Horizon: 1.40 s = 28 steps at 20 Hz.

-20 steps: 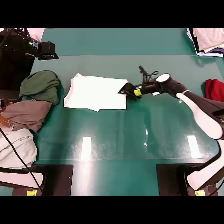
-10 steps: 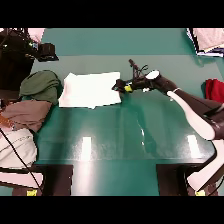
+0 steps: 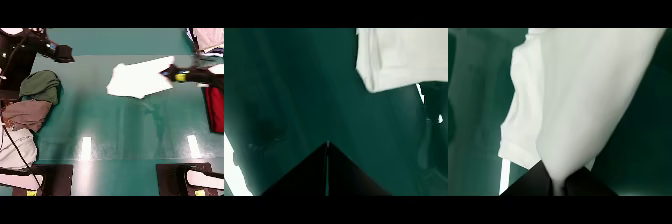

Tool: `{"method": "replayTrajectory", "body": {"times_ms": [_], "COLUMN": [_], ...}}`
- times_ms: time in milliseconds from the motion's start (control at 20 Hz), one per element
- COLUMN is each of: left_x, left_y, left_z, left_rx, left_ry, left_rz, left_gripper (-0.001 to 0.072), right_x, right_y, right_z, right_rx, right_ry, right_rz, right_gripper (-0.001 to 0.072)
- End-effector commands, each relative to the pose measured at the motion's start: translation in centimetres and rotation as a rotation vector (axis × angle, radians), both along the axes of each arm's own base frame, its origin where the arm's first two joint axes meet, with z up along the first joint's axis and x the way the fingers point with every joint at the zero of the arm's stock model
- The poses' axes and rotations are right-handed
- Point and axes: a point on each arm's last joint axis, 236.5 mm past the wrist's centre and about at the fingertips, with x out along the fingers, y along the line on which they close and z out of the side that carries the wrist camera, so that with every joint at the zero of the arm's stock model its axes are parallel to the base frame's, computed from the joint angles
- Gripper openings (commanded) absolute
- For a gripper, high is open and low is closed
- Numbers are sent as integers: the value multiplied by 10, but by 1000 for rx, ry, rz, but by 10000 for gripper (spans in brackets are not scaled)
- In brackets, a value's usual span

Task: Fold the shirts.

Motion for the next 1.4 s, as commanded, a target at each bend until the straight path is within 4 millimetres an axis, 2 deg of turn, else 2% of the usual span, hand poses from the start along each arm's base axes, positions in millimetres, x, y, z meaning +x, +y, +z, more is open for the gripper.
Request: {"method": "replayTrajectory", "body": {"times_ms": [0,100,200,300,350,450,550,750,850,1000,1200,1350], "left_x": [-6,-13,-19,-23,-23,-23,-23,-26,-26,-26,-27,-31], "left_y": [-47,-68,-81,-88,-89,-88,-88,-88,-88,-88,-87,-87], "left_z": [9,12,13,13,13,13,12,10,10,10,9,7], "left_rx": [-22,-30,-33,-35,-38,-47,-47,-51,-51,-51,-49,-41], "left_ry": [-60,-76,-81,-82,-80,-66,-61,-36,-36,-35,-30,-15], "left_rz": [-71,-105,-131,-145,-143,-125,-120,-110,-110,-110,-112,-119], "left_gripper": [25,25,25,25,25,25,25,25,25,25,25,25], "right_x": [-18,-27,-37,-42,-42,-32,-18,-6,-4,-3,-2,-8], "right_y": [-114,-174,-223,-258,-269,-282,-294,-331,-338,-340,-339,-335], "right_z": [29,38,38,36,36,41,55,108,134,161,178,171], "right_rx": [-48,-66,-81,-98,-105,-123,-138,-215,-246,-270,-313,-376], "right_ry": [-61,-88,-100,-109,-110,-125,-161,-294,-350,-403,-438,-397], "right_rz": [-247,-394,-516,-606,-621,-613,-618,-700,-718,-719,-694,-653], "right_gripper": [12,12,13,12,12,12,12,12,12,12,12,12]}}
